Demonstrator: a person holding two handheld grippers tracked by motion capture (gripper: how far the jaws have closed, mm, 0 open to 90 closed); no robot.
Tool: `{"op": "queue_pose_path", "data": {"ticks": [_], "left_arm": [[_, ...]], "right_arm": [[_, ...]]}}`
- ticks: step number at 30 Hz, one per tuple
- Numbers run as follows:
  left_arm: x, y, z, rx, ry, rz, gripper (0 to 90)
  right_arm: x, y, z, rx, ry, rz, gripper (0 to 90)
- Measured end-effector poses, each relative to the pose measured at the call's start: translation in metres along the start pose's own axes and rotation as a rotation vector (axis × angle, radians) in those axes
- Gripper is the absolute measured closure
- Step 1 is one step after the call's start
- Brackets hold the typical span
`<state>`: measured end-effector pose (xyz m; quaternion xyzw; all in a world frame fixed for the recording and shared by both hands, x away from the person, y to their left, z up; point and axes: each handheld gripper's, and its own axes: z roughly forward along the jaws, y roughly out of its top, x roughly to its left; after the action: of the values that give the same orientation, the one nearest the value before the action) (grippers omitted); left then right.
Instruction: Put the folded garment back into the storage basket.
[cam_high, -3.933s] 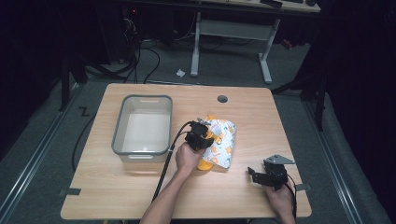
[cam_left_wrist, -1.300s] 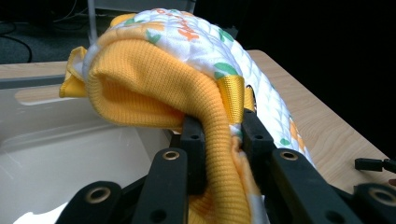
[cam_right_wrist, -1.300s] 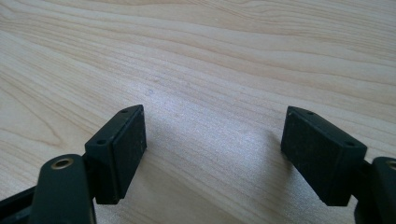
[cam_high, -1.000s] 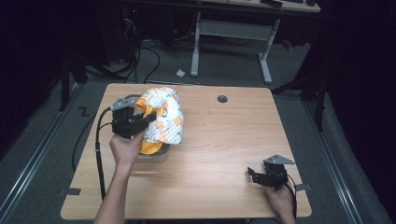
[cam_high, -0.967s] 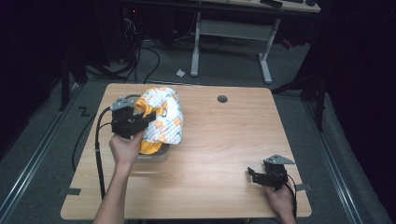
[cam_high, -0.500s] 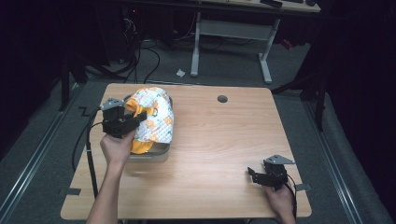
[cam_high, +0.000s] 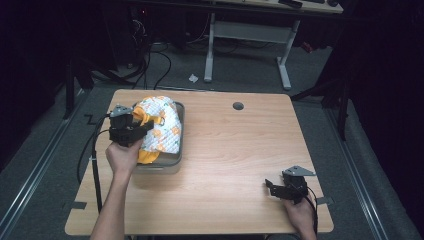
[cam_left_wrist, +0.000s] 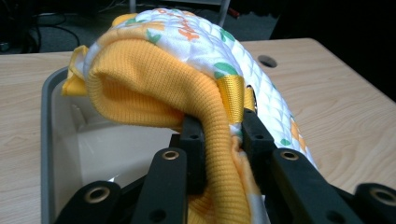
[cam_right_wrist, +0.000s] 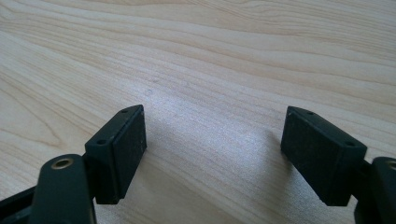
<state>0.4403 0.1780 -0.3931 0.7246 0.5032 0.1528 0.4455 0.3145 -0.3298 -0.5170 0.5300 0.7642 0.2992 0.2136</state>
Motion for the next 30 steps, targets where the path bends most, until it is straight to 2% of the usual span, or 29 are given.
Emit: {"op": "queue_pose_path", "data": {"ticks": [2, 10, 14, 20, 26, 28, 30], "left_arm": [[0.001, -0.002, 0.006, 0.022, 0.019, 0.016, 74.6], [0.005, -0.006, 0.021, 0.063, 0.031, 0.015, 74.4], [0.007, -0.007, 0.034, 0.087, 0.029, -0.007, 74.0], [0.009, -0.009, 0.044, 0.116, 0.035, -0.006, 73.6], [0.011, -0.010, 0.055, 0.161, 0.046, 0.023, 73.1], [0.011, -0.011, 0.062, 0.183, 0.057, 0.022, 70.6], [0.011, -0.011, 0.064, 0.192, 0.066, 0.011, 62.6]], "right_arm": [[0.000, 0.000, 0.000, 0.000, 0.001, 0.000, 22.7], [0.000, 0.000, 0.000, -0.001, 0.000, -0.001, 22.7], [0.000, 0.000, 0.000, -0.001, 0.001, -0.001, 22.6], [0.000, 0.000, 0.000, -0.001, 0.000, -0.003, 22.7], [0.000, 0.000, 0.000, -0.001, 0.000, -0.002, 22.7], [0.000, 0.000, 0.000, 0.000, 0.000, 0.000, 22.6], [0.000, 0.000, 0.000, 0.000, 0.000, 0.000, 22.6]]}}
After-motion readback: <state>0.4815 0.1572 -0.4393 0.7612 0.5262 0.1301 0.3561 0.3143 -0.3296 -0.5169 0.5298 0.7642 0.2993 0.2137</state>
